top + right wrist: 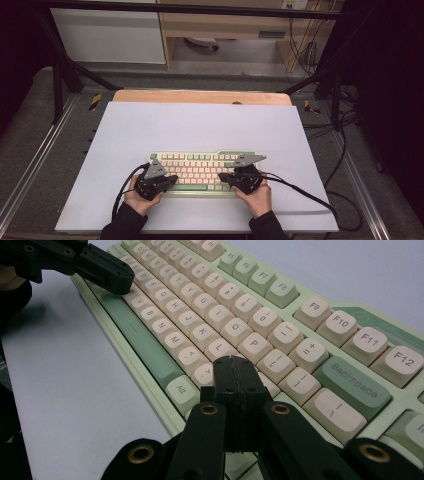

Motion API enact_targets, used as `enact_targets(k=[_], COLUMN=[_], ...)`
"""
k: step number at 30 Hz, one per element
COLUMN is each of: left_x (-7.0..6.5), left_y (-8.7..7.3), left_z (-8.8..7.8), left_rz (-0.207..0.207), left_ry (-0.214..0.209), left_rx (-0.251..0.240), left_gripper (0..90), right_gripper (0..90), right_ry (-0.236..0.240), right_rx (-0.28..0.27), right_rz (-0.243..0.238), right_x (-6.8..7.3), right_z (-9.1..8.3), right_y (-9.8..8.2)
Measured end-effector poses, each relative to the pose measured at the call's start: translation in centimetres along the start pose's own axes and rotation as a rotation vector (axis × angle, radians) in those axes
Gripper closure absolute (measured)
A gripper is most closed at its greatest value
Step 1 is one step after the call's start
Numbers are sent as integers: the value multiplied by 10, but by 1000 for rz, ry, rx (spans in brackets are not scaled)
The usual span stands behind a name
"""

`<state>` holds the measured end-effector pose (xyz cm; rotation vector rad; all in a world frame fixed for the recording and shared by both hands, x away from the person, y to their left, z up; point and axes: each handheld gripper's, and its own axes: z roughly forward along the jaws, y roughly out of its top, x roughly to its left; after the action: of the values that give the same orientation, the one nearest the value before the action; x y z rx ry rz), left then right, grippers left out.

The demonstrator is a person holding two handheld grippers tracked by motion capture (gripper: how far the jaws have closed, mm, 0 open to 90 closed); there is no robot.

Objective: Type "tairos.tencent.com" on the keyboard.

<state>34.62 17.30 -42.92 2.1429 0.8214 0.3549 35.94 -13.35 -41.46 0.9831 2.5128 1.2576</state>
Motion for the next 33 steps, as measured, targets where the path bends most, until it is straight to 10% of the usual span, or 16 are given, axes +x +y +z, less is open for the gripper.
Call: enact_targets(k=[33], left_x=[12], left_y=[-13], left_z=[-28], left_rz=[-47], left_ry=[16], left_rx=[-40], left_gripper=[900], right_gripper=[900], right_ry=[5], right_rx=[-17], right_rz=[20], right_x=[0], right_z=[2], right_y=[2])
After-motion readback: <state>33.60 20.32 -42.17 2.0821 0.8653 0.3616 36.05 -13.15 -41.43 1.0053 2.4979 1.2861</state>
